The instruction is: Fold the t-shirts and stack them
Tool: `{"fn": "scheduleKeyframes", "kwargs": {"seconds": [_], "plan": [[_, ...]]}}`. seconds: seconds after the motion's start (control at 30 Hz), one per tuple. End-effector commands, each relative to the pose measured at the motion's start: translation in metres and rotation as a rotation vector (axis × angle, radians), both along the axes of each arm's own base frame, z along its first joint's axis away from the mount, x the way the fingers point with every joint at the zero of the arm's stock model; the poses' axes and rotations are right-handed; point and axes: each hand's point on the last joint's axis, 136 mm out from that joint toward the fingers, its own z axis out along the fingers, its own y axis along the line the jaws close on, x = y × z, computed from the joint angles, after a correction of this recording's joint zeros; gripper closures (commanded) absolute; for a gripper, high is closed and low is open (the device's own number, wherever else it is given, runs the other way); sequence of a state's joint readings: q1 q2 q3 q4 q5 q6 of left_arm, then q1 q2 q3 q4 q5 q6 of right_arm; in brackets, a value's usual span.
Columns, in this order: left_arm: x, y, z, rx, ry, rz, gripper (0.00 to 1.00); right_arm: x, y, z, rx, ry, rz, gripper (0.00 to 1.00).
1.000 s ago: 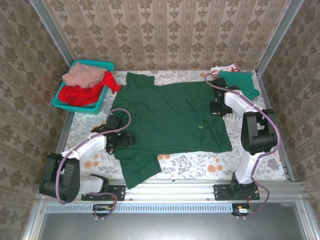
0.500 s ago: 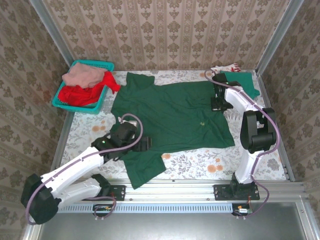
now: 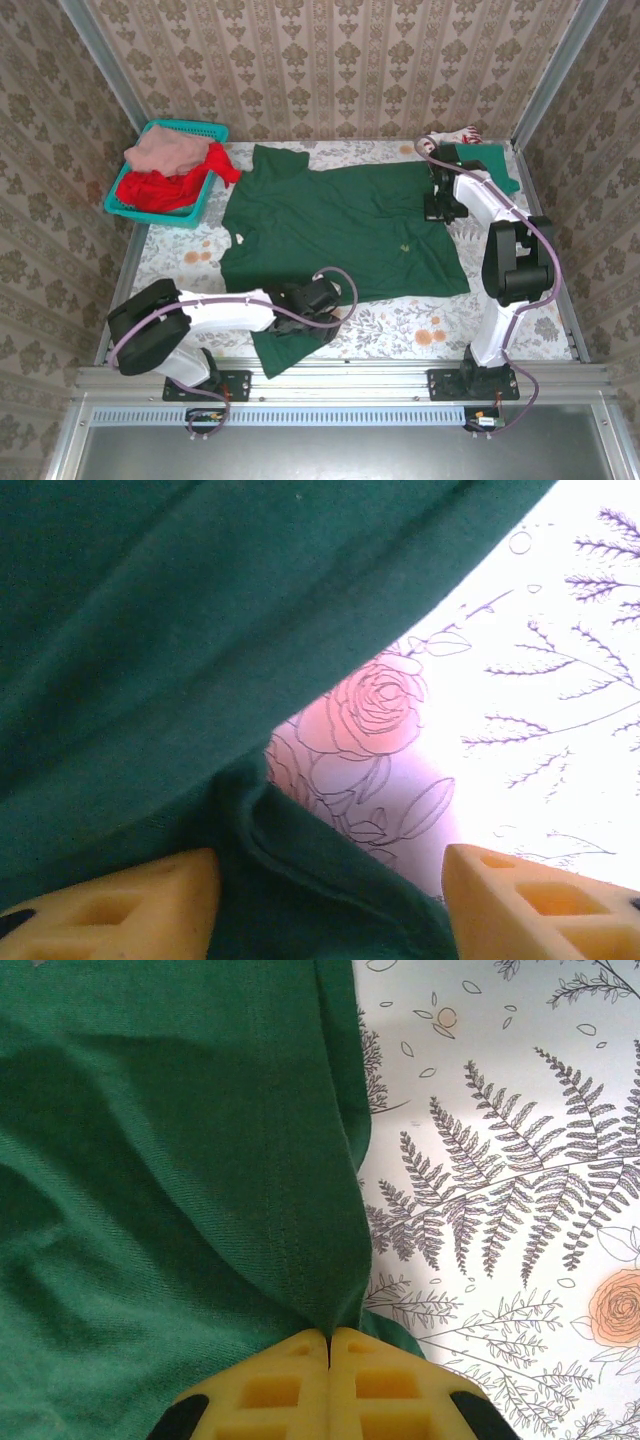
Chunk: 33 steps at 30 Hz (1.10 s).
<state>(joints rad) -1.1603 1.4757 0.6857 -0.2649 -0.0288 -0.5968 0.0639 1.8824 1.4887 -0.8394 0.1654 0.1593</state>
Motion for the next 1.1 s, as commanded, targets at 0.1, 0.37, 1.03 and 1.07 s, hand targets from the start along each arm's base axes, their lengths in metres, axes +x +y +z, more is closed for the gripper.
{"fn": "scheduleKeyframes", "kwargs": {"seconds": [0.1,0.37,1.03,1.07], "plan": [[-0.024,0.013,-0.020,0.039,0.100,-0.044,0.79,0.004,-0.011,-0.012,0.017,0.044,-0.018,0.99],[-0.032,0.030,-0.033,0.102,0.127,-0.059,1.00,0.019,-0.022,-0.013,0.009,0.076,-0.022,0.88],[-0.033,0.056,-0.013,0.087,0.094,-0.060,1.00,-0.010,-0.012,-0.006,0.020,0.063,-0.040,0.67],[-0.031,0.056,-0.012,0.085,0.091,-0.054,1.00,-0.018,-0.010,-0.008,0.037,0.056,-0.055,0.65]]}}
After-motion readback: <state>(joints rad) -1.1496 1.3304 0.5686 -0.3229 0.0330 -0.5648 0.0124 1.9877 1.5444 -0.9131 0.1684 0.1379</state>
